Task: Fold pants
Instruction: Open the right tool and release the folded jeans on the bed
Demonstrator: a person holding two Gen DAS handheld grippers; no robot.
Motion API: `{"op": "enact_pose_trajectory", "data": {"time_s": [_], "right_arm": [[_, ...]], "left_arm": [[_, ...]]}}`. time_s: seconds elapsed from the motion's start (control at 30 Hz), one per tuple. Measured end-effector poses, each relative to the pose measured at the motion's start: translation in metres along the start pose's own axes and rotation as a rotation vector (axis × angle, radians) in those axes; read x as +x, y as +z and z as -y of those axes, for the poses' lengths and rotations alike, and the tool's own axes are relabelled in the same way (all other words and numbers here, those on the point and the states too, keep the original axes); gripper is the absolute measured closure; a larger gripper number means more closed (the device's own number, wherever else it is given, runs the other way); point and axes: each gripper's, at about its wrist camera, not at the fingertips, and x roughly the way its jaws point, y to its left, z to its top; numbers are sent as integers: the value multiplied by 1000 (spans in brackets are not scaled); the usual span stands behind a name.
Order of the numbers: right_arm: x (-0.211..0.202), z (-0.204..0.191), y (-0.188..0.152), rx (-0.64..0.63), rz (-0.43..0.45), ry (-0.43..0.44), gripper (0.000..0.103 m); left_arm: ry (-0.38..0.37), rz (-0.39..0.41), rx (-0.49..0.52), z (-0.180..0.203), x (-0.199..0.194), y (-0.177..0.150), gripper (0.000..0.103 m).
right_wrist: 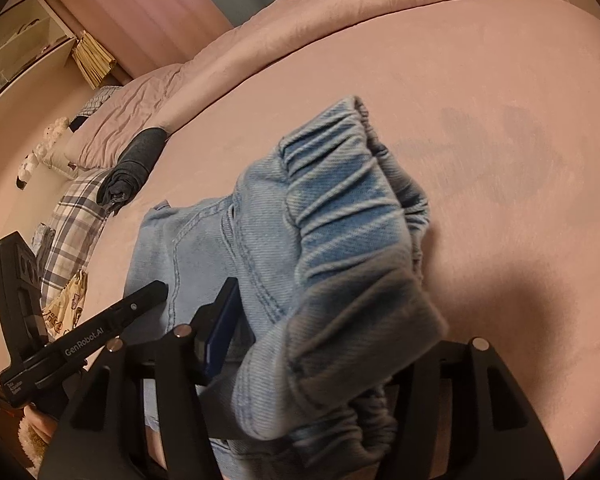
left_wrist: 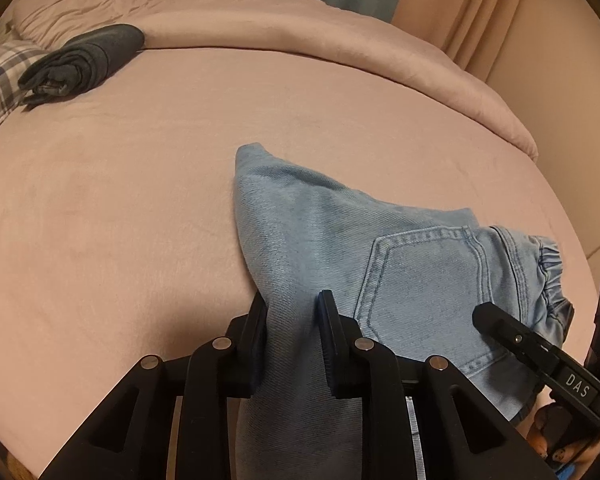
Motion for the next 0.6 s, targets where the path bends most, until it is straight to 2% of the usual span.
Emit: {"op": "enact_pose_trajectory", "data": {"time_s": [0.1, 0.2, 0.27, 0.4, 0.47, 0.53, 0.6], "right_arm": [[-1, -5, -2, -7, 6, -35, 40], [-9, -9, -2, -30, 27, -112, 23], [-16, -11, -2, -54, 50, -160, 21], [-38, -11, -3, -71, 81, -182, 20], [-51, -15, -4, -87, 115, -215, 18], [-65, -23, -4, -110, 159, -258, 17], [-80, -31, -6, -135, 196, -286, 17]], "left_arm": [[2, 1, -19, 0, -4, 3, 82], [5, 7, -39, 0, -16, 3, 82], [-12, 22, -66, -4, -28, 1, 82], [-45, 40, -86, -9, -54, -4, 81], [-60, 55, -80, -7, -68, -6, 64], [-64, 91, -73, -3, -84, -9, 35], [-52, 129, -54, 3, -101, -14, 27]]}}
